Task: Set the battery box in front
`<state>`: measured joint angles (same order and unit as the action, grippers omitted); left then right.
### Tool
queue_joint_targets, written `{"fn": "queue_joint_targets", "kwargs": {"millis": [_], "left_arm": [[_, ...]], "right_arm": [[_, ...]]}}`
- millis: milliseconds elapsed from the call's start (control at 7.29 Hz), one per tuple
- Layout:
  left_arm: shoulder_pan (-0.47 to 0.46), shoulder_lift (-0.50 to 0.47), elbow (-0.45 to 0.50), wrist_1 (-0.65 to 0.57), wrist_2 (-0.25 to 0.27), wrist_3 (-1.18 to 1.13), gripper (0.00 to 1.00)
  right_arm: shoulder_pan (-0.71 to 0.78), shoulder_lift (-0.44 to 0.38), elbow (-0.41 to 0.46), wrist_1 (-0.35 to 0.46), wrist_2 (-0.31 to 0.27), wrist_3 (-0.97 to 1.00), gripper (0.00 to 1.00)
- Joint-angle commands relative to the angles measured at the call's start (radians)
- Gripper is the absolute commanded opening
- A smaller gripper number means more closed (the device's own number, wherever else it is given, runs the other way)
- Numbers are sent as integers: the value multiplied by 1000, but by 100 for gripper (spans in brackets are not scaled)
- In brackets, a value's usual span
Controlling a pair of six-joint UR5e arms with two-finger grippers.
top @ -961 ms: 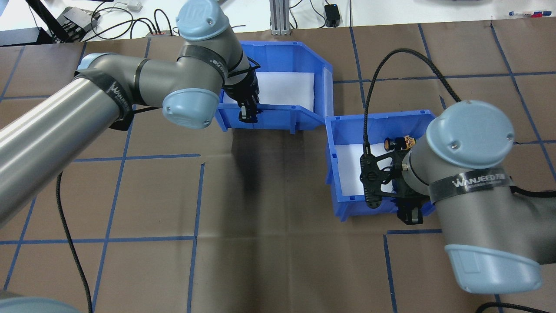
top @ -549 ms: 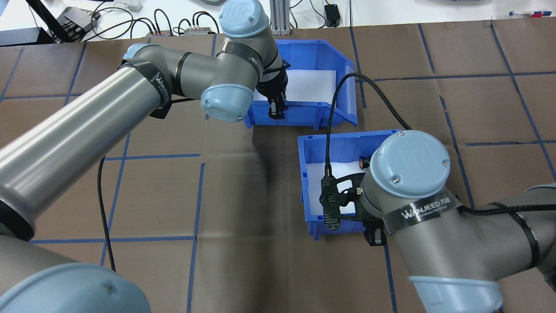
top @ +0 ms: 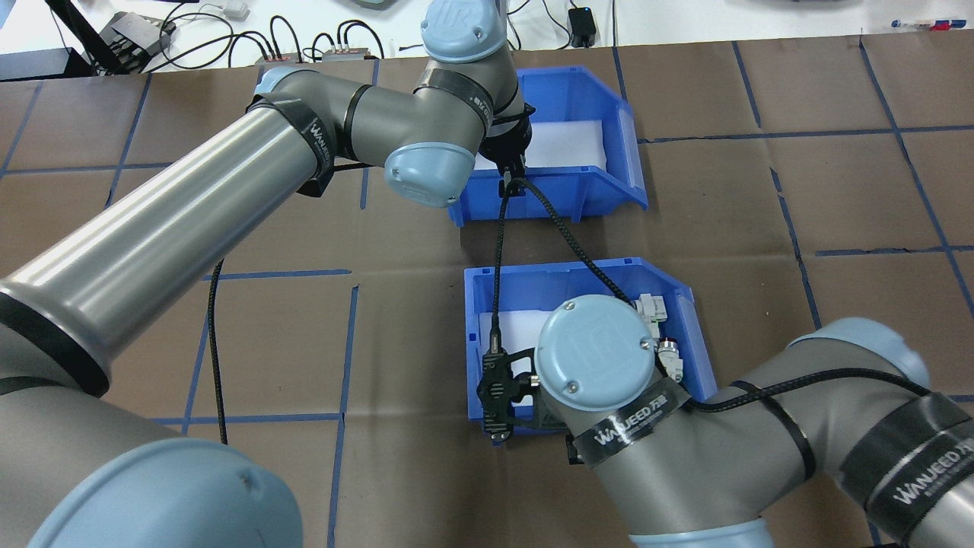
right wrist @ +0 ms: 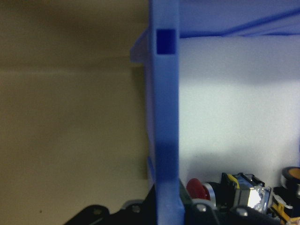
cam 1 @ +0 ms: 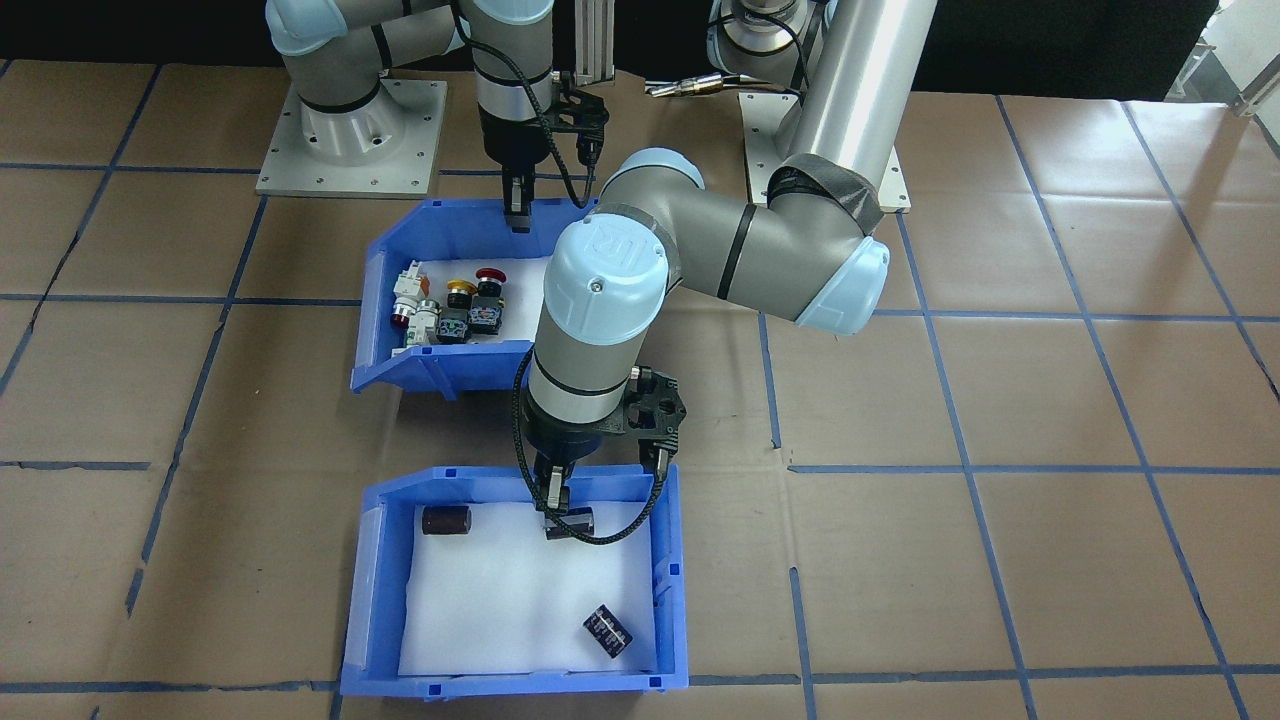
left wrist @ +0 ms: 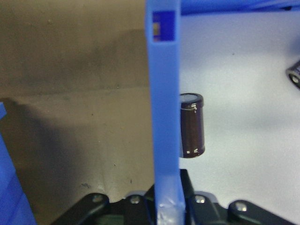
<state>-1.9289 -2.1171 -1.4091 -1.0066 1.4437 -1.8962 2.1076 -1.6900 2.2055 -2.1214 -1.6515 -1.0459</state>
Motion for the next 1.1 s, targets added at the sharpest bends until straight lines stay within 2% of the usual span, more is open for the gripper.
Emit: {"fn": "queue_joint_targets", "kwargs": {"millis": [0,275,549,686,824,961], "left_arm": [[5,11,6,0,-11,-17,100],[52,29,42,-32,-46,49,99],[86,51,87,-139,-37,173,99],[126,81,87,-197,-32,272,99],[183,136,87,-286,-32,422,99],[227,187,75,-344,-31,545,99]], "right_arm": [[112,108,-4,-109,-56,102,4],[129,124,-4,-134,-63,113,4],[131,118,-1,-123,-63,119,4],[131,119,0,-123,-65,119,39],[129,119,-3,-127,-60,119,99],[123,104,-7,-124,-62,119,100]]}}
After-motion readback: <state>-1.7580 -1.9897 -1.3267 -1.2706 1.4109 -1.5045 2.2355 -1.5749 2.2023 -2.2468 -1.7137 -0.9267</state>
